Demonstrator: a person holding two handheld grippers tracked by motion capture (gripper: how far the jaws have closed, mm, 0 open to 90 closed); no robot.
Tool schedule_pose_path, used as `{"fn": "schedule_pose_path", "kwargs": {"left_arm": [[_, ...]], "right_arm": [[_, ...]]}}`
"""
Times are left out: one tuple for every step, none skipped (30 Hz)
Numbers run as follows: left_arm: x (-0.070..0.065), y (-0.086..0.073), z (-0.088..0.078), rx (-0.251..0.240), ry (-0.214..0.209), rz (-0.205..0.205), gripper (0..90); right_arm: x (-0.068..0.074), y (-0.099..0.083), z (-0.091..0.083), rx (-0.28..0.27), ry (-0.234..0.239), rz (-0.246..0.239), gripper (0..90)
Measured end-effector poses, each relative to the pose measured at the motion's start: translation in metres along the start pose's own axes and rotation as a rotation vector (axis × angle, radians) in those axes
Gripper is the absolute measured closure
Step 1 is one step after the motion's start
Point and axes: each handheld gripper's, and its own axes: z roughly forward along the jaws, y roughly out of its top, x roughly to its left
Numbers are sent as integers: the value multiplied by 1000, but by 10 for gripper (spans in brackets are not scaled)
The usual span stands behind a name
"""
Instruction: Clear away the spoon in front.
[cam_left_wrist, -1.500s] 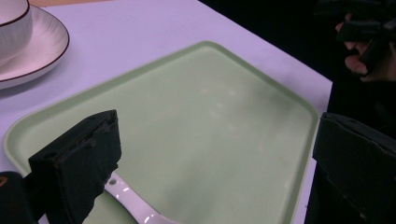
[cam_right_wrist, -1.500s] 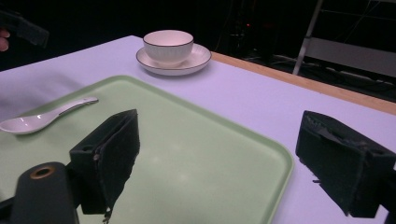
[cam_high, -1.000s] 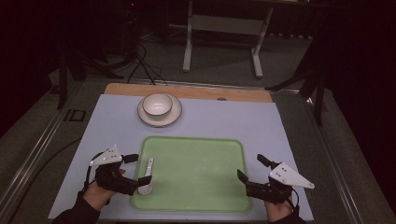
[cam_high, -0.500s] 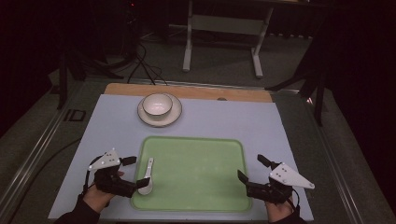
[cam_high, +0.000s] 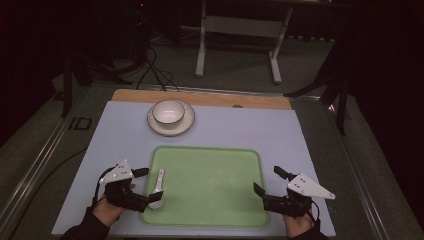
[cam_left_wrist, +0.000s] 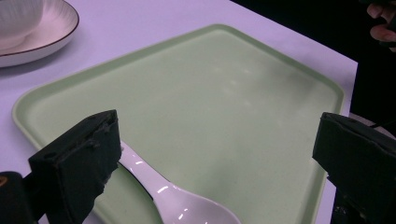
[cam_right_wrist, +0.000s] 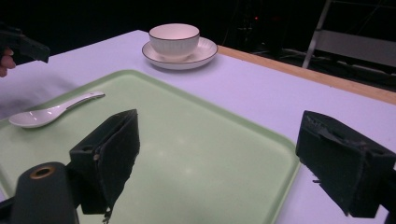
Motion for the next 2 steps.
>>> {"fn": "schedule_pose_path", "kwargs": {"left_arm": [[0, 0, 0, 0, 0, 0, 14], [1, -1, 0, 1, 3, -2, 14]], "right_arm": [[0, 0, 0, 1, 3, 2, 134], [0, 0, 0, 1, 3, 2, 134]]}}
